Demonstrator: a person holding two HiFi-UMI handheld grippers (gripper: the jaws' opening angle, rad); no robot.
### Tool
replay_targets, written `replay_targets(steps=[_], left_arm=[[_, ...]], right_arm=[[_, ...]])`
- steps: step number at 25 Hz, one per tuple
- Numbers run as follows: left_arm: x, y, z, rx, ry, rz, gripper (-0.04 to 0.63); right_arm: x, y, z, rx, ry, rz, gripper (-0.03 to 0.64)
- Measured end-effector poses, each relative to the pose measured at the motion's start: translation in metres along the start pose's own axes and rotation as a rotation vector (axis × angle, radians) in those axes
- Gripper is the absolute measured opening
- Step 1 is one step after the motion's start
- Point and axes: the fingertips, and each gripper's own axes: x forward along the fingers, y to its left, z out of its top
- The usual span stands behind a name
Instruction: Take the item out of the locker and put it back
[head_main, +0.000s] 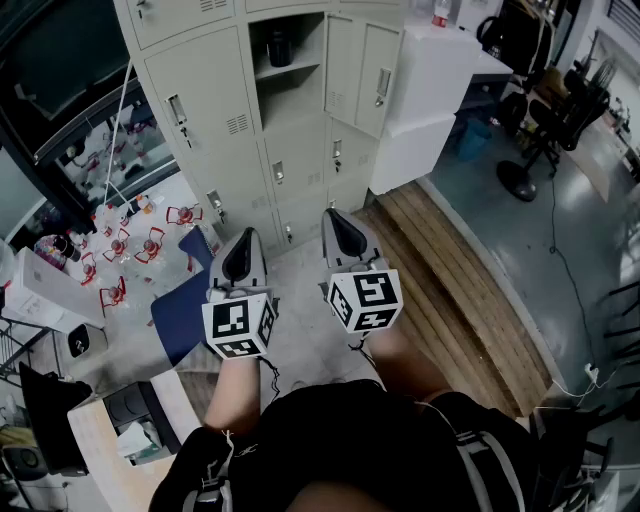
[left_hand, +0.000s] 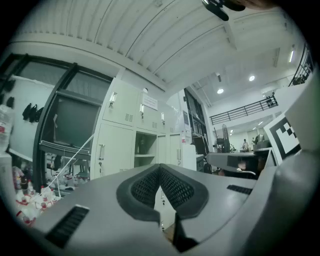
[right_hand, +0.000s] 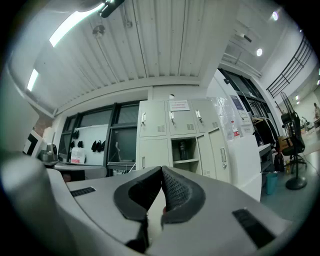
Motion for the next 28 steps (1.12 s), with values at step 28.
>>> replay_targets(steps=[28], left_arm=[[0.048,-0.045,-0.014,0.025,-0.022,0.056,0.012]], right_arm=[[0.010,-0.062,-0.001,-0.023,-0.061,0.066,0.015]])
